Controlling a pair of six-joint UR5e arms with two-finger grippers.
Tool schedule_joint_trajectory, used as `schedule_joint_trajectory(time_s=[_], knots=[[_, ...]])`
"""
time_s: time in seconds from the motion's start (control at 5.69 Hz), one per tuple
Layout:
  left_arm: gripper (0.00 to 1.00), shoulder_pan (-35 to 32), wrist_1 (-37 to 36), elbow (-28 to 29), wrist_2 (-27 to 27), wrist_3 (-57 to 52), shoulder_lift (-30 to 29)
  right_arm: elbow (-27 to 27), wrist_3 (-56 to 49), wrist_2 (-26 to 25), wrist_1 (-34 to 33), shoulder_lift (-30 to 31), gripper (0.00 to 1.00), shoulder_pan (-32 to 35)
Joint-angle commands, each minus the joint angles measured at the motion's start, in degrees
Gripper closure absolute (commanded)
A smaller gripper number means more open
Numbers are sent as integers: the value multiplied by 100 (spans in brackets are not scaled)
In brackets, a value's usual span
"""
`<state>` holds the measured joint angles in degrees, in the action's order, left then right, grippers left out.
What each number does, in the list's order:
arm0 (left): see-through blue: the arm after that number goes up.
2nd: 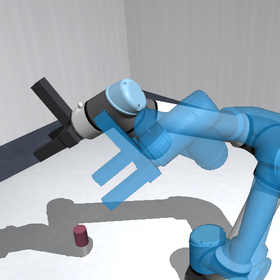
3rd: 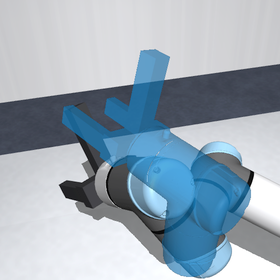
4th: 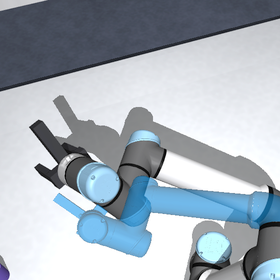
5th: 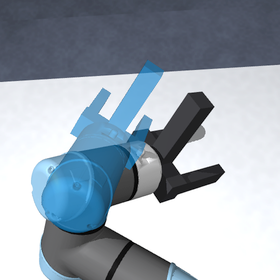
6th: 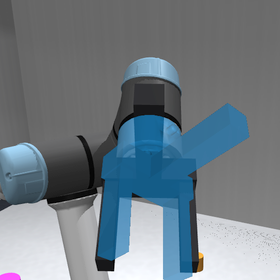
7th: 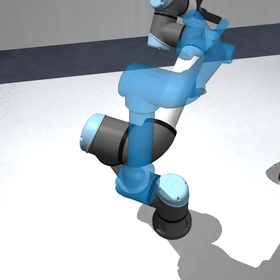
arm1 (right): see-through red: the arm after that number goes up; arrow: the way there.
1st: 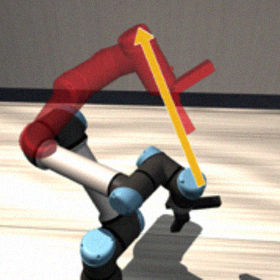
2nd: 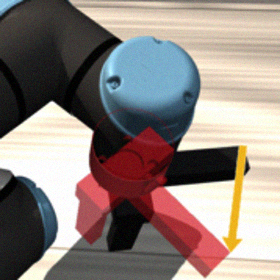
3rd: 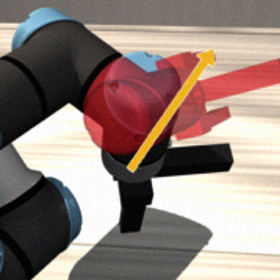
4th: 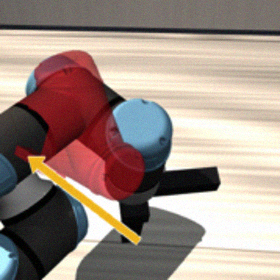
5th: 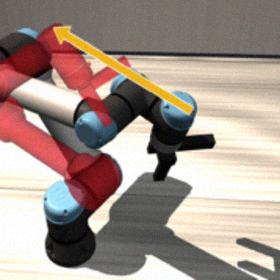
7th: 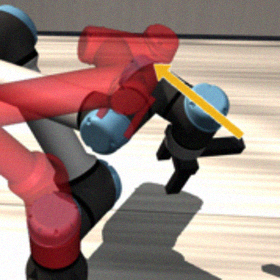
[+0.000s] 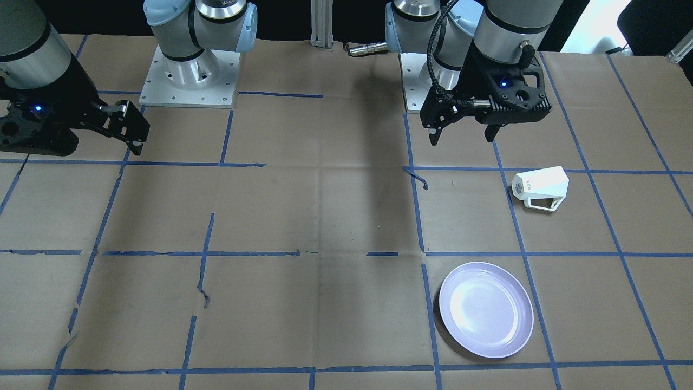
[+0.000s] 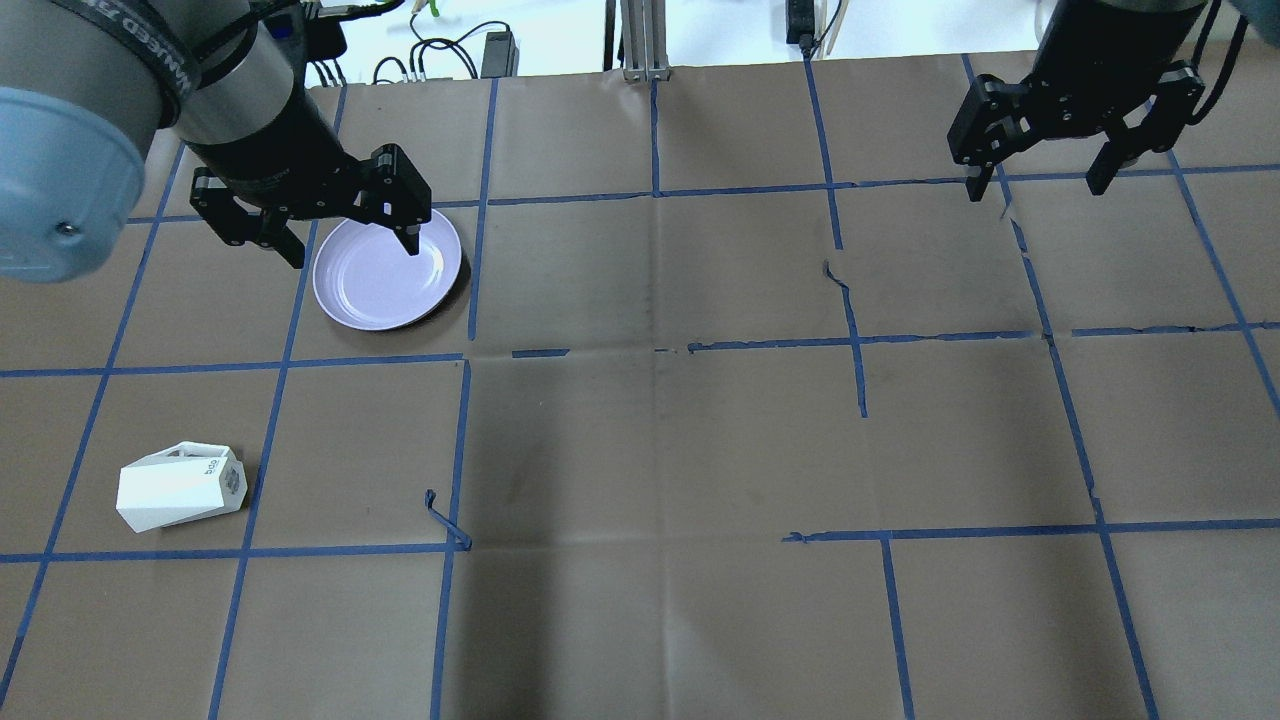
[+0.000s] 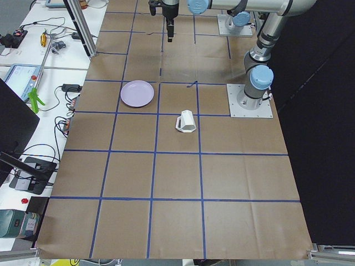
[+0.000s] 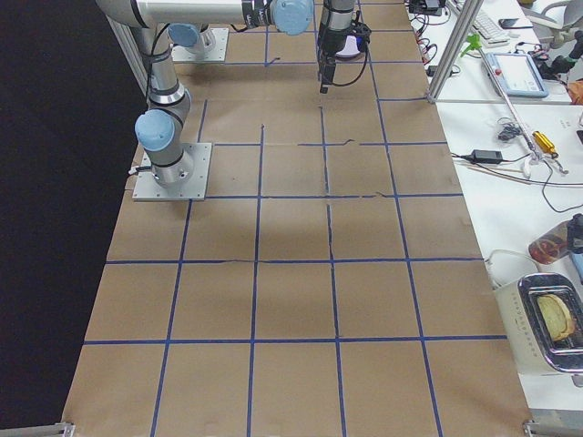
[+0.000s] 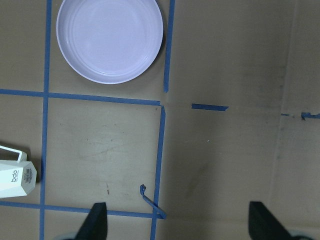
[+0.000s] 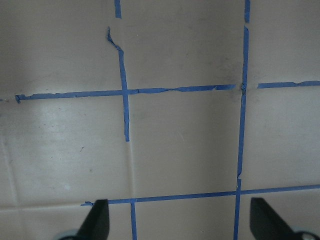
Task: Flip cup and place on plate
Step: 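Move the left gripper away from the lavender plate toward the white mug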
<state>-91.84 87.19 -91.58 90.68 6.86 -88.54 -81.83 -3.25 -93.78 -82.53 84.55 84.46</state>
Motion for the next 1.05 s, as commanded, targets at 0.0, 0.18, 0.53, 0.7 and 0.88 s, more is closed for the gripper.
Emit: schedule_joint_trajectory(time_s=[0.0,0.18,0.53,0.7,0.88], knots=[[2,0,0,0,-7,0,12,0,0,0,0,0,0,0],[2,0,0,0,-16,0,12,0,0,0,0,0,0,0],[2,104,0,87,-77,-200,47,0,0,0,-9,0,0,0],[2,532,87,140,-69,-628,91,0,0,0,0,0,0,0],[2,1084,349,141,-60,-1364,161,0,0,0,0,0,0,0]])
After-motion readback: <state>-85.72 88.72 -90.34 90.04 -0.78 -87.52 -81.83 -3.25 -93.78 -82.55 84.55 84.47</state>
